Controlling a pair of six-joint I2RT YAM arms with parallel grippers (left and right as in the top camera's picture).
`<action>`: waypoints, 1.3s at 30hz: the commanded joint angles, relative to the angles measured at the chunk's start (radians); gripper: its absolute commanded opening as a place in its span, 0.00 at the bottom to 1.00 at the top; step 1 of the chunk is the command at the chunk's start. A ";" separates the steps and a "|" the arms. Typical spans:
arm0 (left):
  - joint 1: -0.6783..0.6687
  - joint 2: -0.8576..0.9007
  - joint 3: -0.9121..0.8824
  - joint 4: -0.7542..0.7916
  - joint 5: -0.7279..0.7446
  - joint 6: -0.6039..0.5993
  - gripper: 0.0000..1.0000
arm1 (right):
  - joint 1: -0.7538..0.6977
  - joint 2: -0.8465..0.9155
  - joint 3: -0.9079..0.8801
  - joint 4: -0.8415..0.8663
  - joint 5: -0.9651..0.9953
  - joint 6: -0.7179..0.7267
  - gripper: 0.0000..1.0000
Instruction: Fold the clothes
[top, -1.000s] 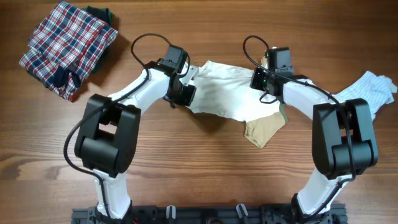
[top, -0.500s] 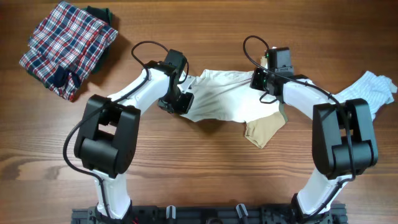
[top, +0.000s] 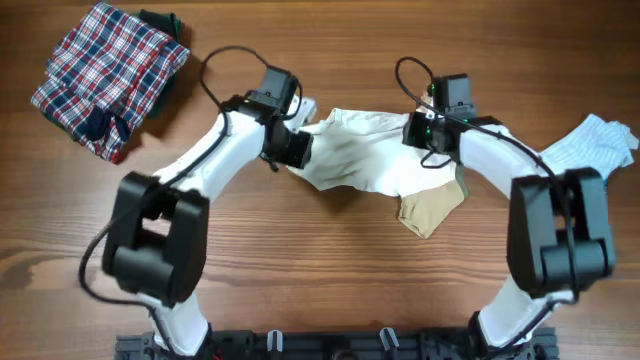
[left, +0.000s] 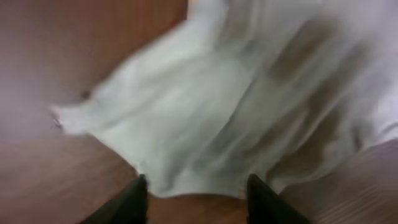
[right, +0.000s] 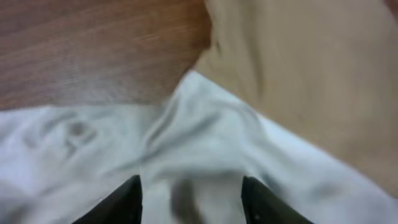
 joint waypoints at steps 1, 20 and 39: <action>0.006 -0.029 -0.003 0.048 -0.015 -0.002 0.58 | -0.006 -0.172 0.020 -0.105 0.014 0.006 0.82; -0.052 0.079 -0.003 0.211 -0.011 0.002 0.11 | -0.005 -0.268 -0.012 -0.454 -0.037 0.066 0.41; -0.043 0.146 -0.003 0.319 -0.013 0.009 0.12 | -0.004 -0.229 -0.154 -0.241 -0.084 0.108 0.14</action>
